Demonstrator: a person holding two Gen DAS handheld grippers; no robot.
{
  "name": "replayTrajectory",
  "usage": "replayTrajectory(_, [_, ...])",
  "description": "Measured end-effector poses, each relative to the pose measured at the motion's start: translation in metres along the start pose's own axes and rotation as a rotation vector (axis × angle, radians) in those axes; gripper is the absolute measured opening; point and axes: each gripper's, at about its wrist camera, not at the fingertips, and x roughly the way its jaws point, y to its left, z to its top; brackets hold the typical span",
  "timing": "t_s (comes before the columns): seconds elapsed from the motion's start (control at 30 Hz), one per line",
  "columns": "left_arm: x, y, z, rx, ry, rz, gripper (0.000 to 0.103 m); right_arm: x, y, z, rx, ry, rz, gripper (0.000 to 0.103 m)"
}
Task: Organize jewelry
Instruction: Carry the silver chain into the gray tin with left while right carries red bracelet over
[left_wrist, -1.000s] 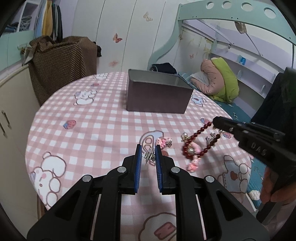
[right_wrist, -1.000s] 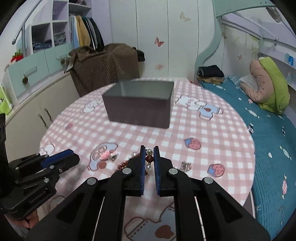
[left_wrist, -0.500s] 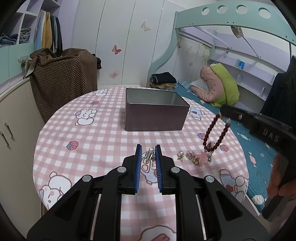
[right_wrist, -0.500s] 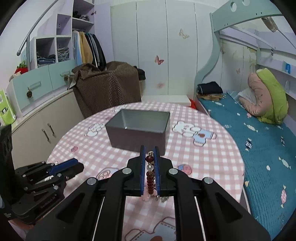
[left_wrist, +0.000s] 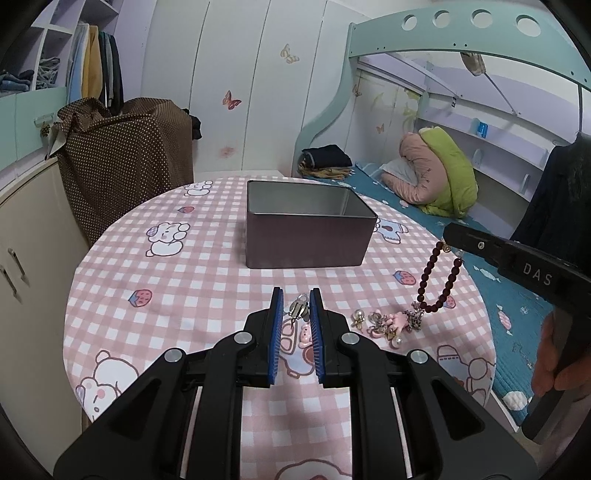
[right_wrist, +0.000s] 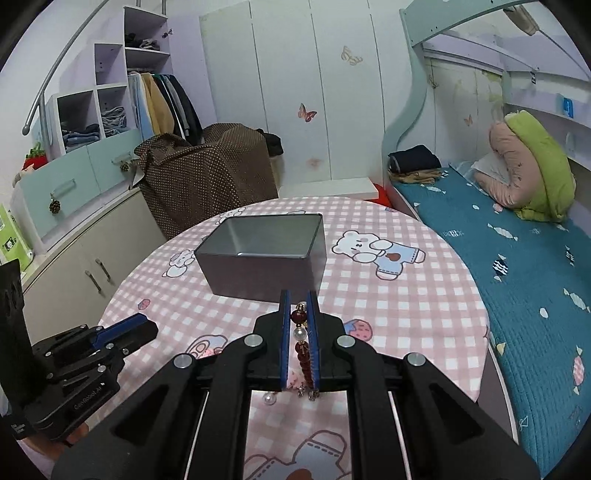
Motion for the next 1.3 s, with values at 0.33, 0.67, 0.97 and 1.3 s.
replayTrajectory(0.33, [0.007,-0.003,0.023,0.016,-0.045,-0.003,0.015,0.004,0.0,0.016,-0.012,-0.038,0.015,0.008])
replayTrajectory(0.67, [0.024,-0.005,0.054,0.025,-0.082,-0.027,0.015,0.023,-0.002,0.044,-0.014,-0.086,0.032,0.008])
replayTrajectory(0.97, [0.052,-0.004,0.075,0.034,-0.082,-0.046,0.015,0.051,-0.002,0.063,0.002,-0.09,0.064,0.008])
replayTrajectory(1.3, [0.083,0.007,0.09,0.017,-0.072,-0.038,0.015,0.071,-0.006,0.077,0.022,-0.115,0.102,0.009])
